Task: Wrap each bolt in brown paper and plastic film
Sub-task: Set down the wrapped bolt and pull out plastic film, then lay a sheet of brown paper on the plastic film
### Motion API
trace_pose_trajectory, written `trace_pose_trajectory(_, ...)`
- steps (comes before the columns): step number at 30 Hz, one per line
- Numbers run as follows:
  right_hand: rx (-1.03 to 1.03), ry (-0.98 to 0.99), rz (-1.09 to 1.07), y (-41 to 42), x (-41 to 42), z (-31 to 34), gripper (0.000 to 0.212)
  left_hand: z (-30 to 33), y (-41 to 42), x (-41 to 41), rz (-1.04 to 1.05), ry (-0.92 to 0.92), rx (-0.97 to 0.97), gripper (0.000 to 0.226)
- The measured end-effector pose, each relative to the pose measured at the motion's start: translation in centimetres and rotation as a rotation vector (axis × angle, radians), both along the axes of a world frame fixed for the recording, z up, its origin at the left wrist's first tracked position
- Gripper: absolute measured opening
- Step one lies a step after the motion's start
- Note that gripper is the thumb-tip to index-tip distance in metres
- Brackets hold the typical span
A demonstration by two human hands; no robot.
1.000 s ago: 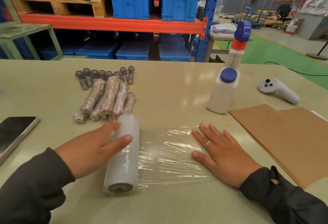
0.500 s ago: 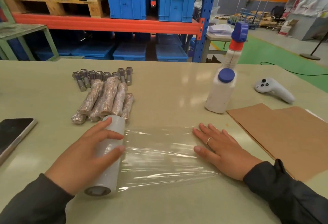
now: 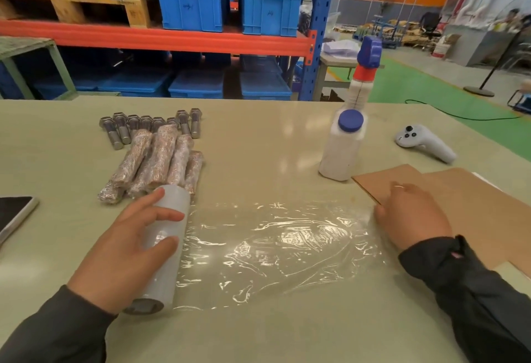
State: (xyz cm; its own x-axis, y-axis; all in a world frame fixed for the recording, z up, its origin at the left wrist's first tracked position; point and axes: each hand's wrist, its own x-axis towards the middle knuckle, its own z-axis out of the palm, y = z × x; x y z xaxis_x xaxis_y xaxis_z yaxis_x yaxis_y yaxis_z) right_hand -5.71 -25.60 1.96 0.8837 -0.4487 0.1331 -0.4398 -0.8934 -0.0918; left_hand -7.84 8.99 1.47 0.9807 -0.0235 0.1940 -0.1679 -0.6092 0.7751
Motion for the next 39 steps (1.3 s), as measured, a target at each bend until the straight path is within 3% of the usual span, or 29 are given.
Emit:
trace_pose_trajectory(3, -0.138, 0.196, -0.014, -0.8, 0.1, -0.2, 0.025, 0.0, -0.1, -0.1, 0.006, 0.003, -0.021, 0.033)
trace_pose_trajectory(7, -0.287, 0.213, 0.027, -1.2, 0.2, 0.2, 0.021, -0.1, -0.1, -0.1, 0.021, 0.006, -0.026, 0.031)
trace_pose_trajectory(12, -0.336, 0.106, -0.006, -1.4, -0.6, 1.0, 0.018, -0.3, -0.2, -0.3, 0.033, -0.008, -0.045, 0.033)
trace_pose_trajectory(16, -0.159, -0.105, 0.041, -0.3, -2.4, 2.5, 0.013, -0.4, -0.2, -0.1, 0.036, -0.019, -0.052, 0.034)
trace_pose_trajectory(20, -0.216, -0.520, 0.476, 4.8, -5.1, 2.6, 0.014, -0.5, -0.4, 0.0, 0.043, -0.026, -0.032, 0.034)
trace_pose_trajectory(23, -0.244, -0.651, 0.867, 8.0, -5.8, 0.8, 0.021, -0.5, -0.5, 0.0, 0.030, -0.042, 0.007, 0.034)
trace_pose_trajectory(27, -0.264, -0.565, 1.165, 9.9, -5.2, -1.8, 0.020, -0.4, -0.4, 0.1, 0.018, -0.031, 0.011, 0.034)
trace_pose_trajectory(31, -0.193, -0.443, 1.256, 10.0, -4.8, -2.9, 0.013, -0.7, -0.3, 0.2, 0.016, -0.067, 0.029, 0.035)
trace_pose_trajectory(36, -0.075, -0.385, 1.304, 8.8, -4.9, -2.6, 0.021, -0.3, -0.6, 0.3, 0.006, -0.088, 0.139, 0.031)
trace_pose_trajectory(39, 0.007, -0.322, 1.334, 9.0, -5.2, -2.3, 0.003, 0.0, -0.9, 0.2, 0.027, -0.108, 0.326, 0.026)
